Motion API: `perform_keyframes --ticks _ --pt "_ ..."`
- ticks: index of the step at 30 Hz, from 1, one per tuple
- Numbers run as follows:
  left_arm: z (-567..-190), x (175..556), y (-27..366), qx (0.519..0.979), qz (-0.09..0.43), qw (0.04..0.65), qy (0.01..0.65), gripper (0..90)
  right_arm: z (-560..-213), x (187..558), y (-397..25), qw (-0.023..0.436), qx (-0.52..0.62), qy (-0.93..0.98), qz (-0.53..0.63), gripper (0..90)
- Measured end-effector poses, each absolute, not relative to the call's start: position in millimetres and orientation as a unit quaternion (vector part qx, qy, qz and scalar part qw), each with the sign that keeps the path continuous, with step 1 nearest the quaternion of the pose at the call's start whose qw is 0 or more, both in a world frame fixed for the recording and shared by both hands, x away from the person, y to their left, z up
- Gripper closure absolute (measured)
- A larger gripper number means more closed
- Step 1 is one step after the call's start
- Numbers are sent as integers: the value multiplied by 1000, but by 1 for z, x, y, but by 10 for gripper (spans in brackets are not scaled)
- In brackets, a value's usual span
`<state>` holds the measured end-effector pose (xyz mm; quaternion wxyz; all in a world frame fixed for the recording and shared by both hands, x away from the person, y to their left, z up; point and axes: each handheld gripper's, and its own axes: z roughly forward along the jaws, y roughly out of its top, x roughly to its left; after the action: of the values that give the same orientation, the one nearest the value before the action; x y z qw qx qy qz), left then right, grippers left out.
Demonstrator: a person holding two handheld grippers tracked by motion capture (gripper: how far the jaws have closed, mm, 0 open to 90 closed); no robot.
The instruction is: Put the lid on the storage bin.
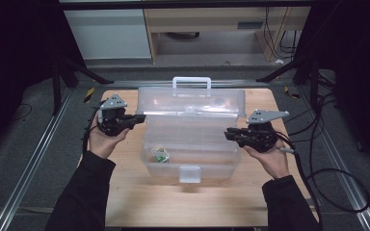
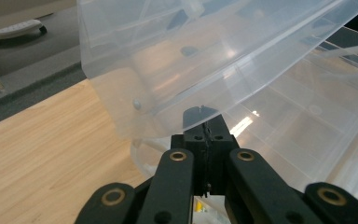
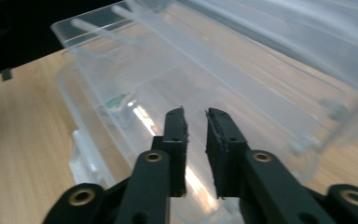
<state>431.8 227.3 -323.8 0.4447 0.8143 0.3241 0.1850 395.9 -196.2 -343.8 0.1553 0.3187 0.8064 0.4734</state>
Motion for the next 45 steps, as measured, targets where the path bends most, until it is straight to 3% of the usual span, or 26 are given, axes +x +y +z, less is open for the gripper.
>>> perform_keyframes --ticks 17,45 --pt "-345 410 233 830 174 425 317 895 -357 392 -221 160 376 778 477 886" --pt "-373 402 247 837 155 399 340 894 -383 374 -231 158 393 786 450 865"
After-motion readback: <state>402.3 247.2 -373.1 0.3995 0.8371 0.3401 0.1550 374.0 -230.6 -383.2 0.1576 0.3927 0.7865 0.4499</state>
